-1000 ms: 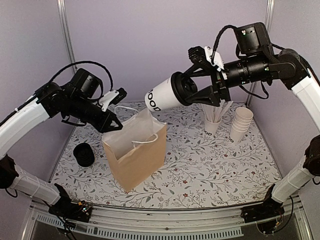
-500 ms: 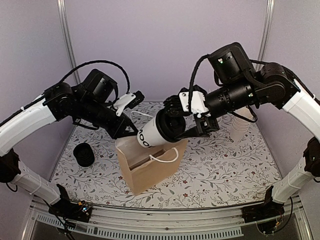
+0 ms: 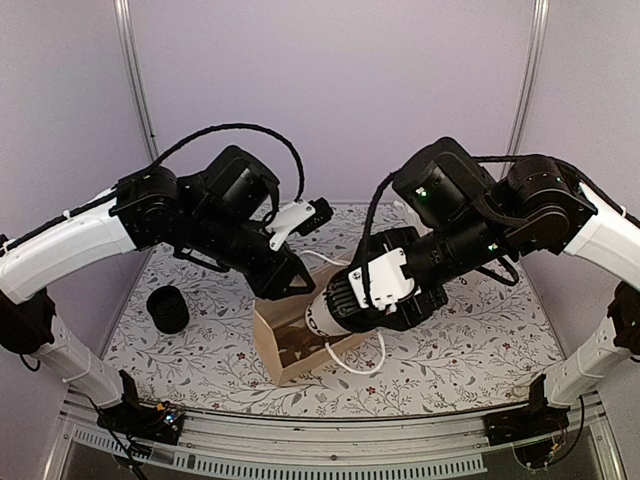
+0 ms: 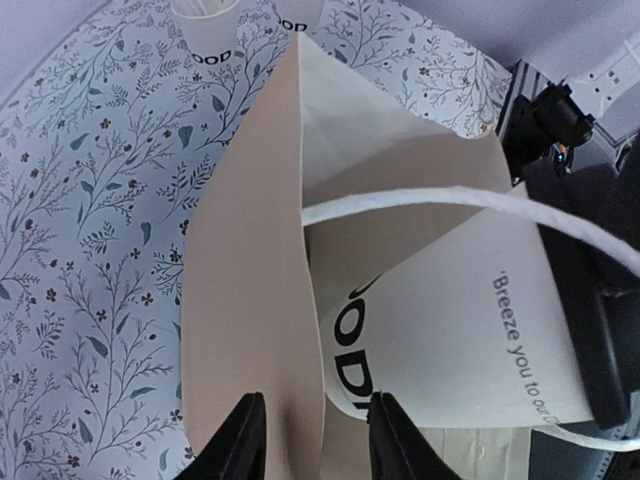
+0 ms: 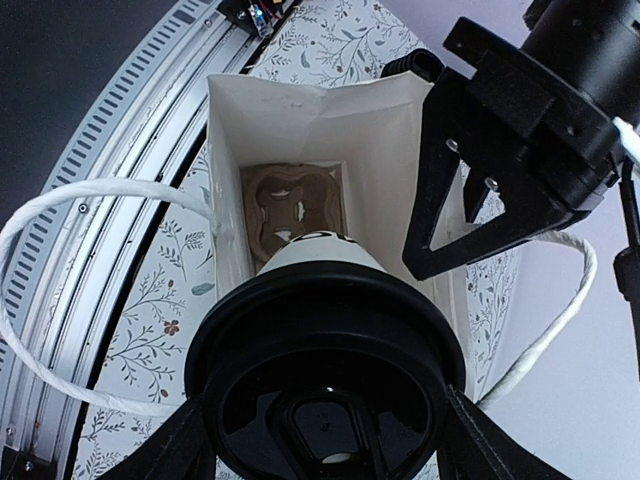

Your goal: Pack the takeout coffee

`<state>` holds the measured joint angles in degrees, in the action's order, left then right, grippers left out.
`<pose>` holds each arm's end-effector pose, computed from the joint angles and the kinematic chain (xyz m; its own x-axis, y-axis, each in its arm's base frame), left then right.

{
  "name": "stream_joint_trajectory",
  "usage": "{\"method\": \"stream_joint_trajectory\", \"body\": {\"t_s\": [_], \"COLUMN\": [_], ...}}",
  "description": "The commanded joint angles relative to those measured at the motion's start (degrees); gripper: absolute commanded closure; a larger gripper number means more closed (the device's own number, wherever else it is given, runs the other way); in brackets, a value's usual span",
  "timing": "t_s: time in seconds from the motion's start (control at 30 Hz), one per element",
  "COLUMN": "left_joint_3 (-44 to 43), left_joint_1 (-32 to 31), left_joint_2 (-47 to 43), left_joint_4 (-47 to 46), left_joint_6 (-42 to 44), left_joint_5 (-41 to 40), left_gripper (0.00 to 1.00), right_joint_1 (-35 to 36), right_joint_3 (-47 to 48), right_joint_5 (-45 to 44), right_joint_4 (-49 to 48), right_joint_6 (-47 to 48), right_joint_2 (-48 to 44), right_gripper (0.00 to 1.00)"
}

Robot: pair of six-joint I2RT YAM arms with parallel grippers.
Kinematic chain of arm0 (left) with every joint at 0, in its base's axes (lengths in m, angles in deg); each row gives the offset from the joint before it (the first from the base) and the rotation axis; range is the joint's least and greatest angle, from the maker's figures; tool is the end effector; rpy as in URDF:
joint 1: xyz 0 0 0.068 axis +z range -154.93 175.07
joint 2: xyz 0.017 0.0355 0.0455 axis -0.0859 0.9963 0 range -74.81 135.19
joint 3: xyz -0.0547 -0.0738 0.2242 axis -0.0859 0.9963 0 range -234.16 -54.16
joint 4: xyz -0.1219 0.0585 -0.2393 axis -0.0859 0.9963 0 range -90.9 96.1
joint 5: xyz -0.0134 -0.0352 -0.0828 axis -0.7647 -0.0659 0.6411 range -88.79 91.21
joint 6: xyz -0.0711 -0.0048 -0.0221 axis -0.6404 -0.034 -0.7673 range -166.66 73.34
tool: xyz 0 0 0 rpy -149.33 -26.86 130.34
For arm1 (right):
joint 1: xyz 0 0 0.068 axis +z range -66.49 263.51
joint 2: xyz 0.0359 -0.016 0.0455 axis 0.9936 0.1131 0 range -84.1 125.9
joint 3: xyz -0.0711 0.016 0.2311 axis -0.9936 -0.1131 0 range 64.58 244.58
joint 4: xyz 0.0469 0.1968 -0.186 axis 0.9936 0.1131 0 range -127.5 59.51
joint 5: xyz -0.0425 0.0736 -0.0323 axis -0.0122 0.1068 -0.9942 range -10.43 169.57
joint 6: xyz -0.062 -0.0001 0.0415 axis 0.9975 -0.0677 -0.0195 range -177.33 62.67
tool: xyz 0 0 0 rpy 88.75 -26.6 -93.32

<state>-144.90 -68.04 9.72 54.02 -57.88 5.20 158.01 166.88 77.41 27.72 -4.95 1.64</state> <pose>0.1495 -0.3046 0.3298 -0.5105 0.5775 -0.6370 0.8269 0.5328 -0.1797 0.0889 0.3118 0.3740 0.6350 -0.6721 -0.3810 -0.7427 -0.3953 -0.5405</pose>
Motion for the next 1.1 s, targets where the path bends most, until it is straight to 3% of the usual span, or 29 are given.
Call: {"method": "stream_joint_trajectory", "body": {"t_s": [0.0, 0.1, 0.3, 0.43, 0.53, 0.63, 0.73, 1.07], "left_joint_3": [-3.85, -5.31, -0.30, 9.80, 20.66, 30.27, 35.36, 36.61], "left_joint_1": [-2.40, -3.20, -3.34, -1.70, 6.19, 15.88, 20.67, 22.28], "left_joint_2": [-0.71, -2.99, -11.40, -19.06, -22.15, -21.21, -17.79, -0.86], "left_joint_4": [-0.63, -1.34, -8.13, -17.84, -26.42, -32.14, -36.27, -47.62], "left_joint_6": [-0.41, 0.06, 1.90, 1.37, -0.95, -4.04, -6.01, -6.59], "left_joint_5": [-2.51, -0.52, 0.35, -9.53, -9.76, -4.51, -3.77, 4.78], "left_gripper": [0.56, 0.46, 0.43, 0.30, 0.23, 0.26, 0.29, 0.31], "right_joint_1": [3.09, 4.38, 5.05, 5.20, 5.29, 5.38, 5.41, 5.39], "right_joint_3": [-2.15, -4.92, -10.81, -14.28, -17.69, -20.13, -21.31, -25.94], "right_joint_5": [-5.97, -9.64, -14.87, -15.91, -16.99, -18.21, -18.74, -23.69], "right_joint_4": [3.78, 2.11, -3.02, -7.09, -11.40, -15.49, -17.73, -23.20], "right_joint_6": [-1.61, -1.30, 1.91, 4.03, 6.94, 9.98, 11.17, 12.05], "right_joint_2": [1.43, 1.24, -0.83, -2.04, -3.68, -4.98, -5.31, -4.86], "right_gripper": [0.73, 0.73, 0.73, 0.72, 0.72, 0.73, 0.72, 0.72]}}
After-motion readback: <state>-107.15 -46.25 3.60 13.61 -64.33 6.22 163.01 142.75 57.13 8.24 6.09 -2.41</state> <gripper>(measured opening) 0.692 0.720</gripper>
